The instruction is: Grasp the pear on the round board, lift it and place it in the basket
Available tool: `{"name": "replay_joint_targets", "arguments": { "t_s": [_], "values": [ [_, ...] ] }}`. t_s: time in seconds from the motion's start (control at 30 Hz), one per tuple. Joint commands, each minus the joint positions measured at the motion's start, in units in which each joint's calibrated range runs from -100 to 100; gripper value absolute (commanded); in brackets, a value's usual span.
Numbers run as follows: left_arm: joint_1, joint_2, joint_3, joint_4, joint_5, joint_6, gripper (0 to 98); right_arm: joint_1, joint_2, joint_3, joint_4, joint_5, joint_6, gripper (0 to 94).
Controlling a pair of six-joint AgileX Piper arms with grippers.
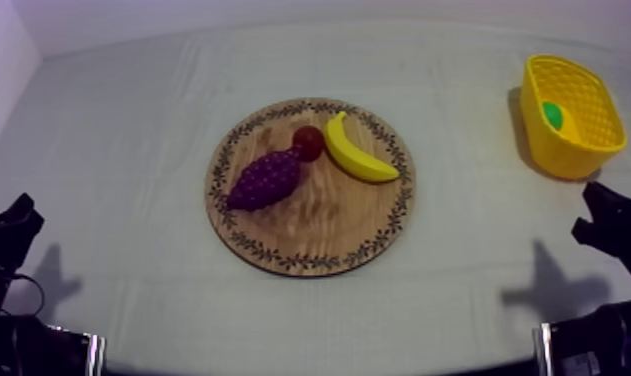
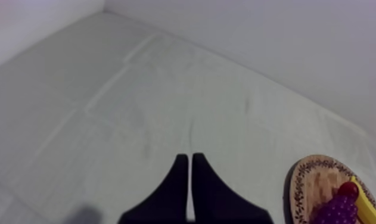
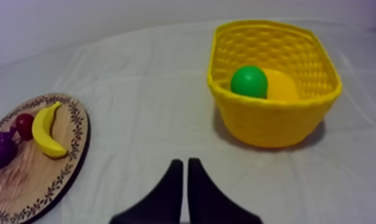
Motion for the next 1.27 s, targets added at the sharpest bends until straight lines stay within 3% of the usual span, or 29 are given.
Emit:
{"name": "replay_joint_targets", "arguments": {
  "t_s": [0.0,0.2,0.5,0.73,1.23],
  "values": [
    [0.0,0.0,0.0,0.00,0.0,0.0,0.1,0.6,0.0,0.1,-0.3,-0.3,-0.4,2.2],
    [0.0,0.0,0.0,0.00,0.0,0.0,0.1,1.9,0.0,1.0,-0.6,0.8,-0.4,12.8],
    [0.0,0.0,0.0,0.00,0.0,0.0,0.1,2.0,0.0,2.6,-0.7,-3.6,3.8,1.2],
    [0.0,0.0,0.0,0.00,0.0,0.0,0.1,2.1,0.0,2.9,-0.7,-4.6,6.4,0.3],
    [0.0,0.0,0.0,0.00,0.1,0.0,0.1,2.1,0.0,2.9,-0.7,-4.7,6.9,0.2]
  ]
}}
